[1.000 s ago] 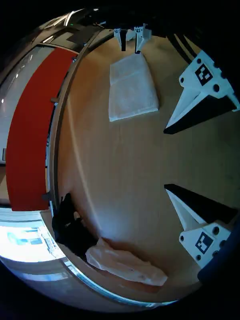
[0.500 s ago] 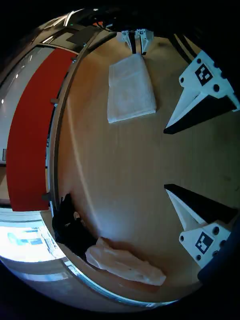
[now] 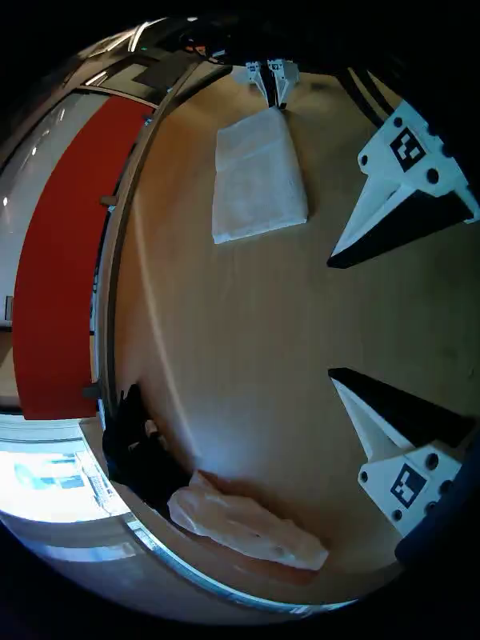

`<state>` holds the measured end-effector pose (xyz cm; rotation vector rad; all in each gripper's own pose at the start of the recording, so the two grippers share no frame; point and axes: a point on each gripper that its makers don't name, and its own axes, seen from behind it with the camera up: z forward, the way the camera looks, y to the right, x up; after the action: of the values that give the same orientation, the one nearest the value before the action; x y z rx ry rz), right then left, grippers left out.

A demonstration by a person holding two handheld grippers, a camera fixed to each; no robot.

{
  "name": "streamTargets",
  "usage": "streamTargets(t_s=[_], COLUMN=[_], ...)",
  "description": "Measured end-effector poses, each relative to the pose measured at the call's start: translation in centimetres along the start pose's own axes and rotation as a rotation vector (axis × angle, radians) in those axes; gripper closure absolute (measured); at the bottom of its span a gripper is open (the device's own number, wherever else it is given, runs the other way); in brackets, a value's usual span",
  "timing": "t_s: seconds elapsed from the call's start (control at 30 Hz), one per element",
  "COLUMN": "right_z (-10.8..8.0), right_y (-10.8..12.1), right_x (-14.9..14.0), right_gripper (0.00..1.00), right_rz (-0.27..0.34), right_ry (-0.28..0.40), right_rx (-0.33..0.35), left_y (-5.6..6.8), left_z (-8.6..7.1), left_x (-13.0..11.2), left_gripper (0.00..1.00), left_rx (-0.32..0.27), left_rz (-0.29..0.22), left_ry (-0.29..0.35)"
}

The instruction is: Fold towel

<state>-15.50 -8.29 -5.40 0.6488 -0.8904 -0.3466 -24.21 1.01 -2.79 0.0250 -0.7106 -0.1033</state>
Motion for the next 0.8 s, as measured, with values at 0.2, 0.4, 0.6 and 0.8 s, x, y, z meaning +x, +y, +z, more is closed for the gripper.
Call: streamTargets(t_s=[0.2, 0.4, 0.6, 0.8], right_z=[0.0, -0.2, -1.2, -2.3], right_y=[0.1, 0.1, 0.3, 0.1], right_x=[0.4, 0.8, 2.4, 5.9], right_gripper=[0.95, 0.96, 0.96, 0.96], right_rz=[0.008, 0.006, -0.024, -0.075], right_ry=[0.017, 0.023, 0.048, 0.091], right_rx=[-0.003, -0.007, -0.020, -0.023], left_y=[0.2, 0.5, 0.8, 1.1], left_z=[-0.1, 0.0, -0.4, -1.0], left_x=[0.0, 0.0, 0.0, -0.1], left_gripper=[0.08, 0.08, 0.08, 0.08], left_rx=[-0.002, -0.006, -0.010, -0.015], left_rz=[0.004, 0.004, 0.004, -0.015], left_ry=[0.001, -0.002, -0.001, 0.001])
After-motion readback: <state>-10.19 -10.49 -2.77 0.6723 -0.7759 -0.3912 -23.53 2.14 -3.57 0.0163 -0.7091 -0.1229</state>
